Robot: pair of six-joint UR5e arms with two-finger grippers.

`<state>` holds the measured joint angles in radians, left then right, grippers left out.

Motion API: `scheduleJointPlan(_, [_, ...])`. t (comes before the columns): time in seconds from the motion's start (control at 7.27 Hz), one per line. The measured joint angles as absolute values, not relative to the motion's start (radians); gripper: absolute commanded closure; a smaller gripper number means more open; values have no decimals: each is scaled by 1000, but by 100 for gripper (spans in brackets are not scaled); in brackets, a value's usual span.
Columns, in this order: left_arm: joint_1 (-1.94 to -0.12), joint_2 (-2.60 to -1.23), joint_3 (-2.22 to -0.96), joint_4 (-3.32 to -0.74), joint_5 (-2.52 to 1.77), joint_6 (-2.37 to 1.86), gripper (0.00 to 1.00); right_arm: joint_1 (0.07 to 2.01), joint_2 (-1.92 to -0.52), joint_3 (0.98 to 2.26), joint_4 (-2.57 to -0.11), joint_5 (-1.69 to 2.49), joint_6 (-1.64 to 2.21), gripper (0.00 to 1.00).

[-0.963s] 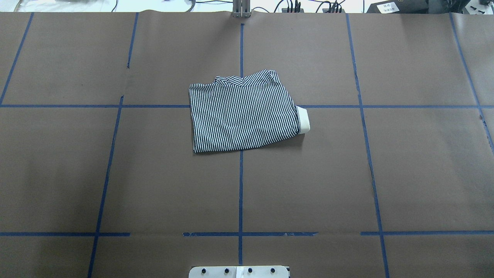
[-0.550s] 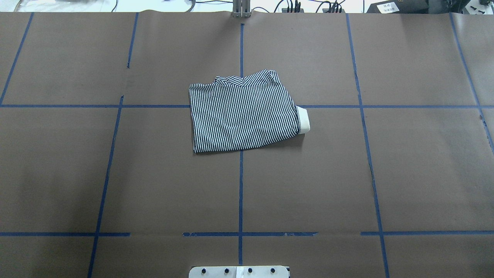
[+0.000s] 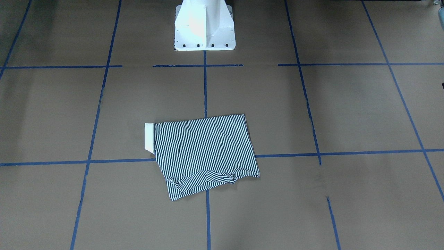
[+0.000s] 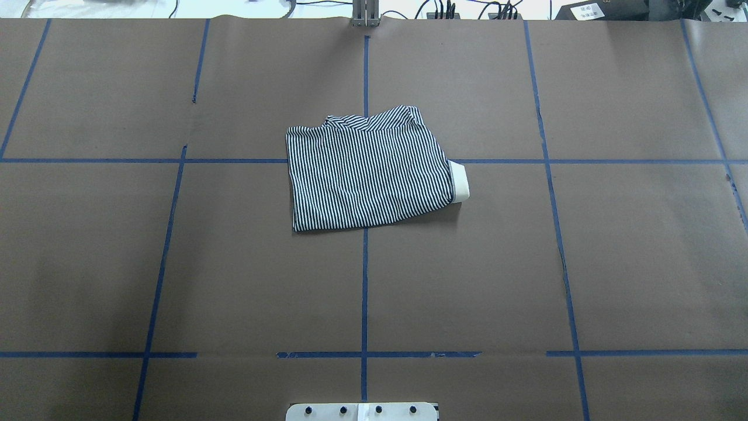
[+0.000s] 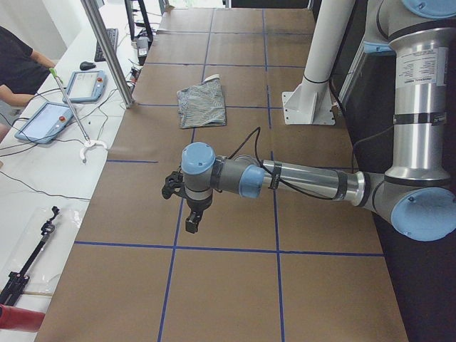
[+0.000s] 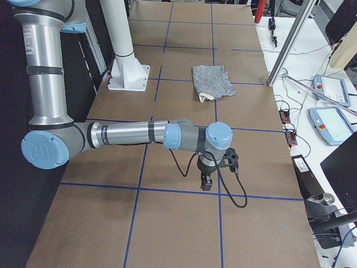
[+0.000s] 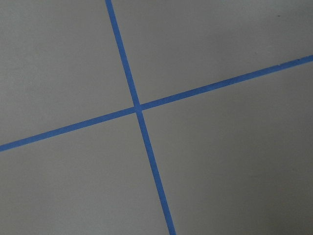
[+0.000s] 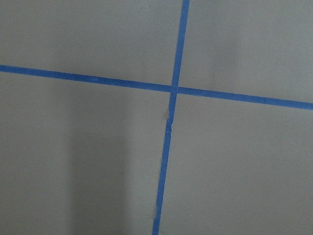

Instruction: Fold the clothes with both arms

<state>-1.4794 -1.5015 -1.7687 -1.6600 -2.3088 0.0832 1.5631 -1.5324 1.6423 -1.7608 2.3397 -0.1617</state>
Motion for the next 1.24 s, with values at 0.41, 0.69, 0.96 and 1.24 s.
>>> scheduleJointPlan(0.41, [-1479,-1519,-1769,-1659,-2309,85,0,1563,-1532,1642,-1761,2342,-159,0])
scheduleJointPlan(0.69, [-1480,-1519,-1764,-1659,-2309,83,0,1563,-1533,1649,-1760,2340,-159,0])
scheduleJointPlan(0.96, [-1488,-1516,-1773,-1666,-2313,86,0,1563,-1534,1672,-1760,2339,-156,0])
scheduleJointPlan(1.24, [-1517,-1522,-1782,-1669,-2337,85,0,1563,-1528,1682,-1759,2338,-155,0])
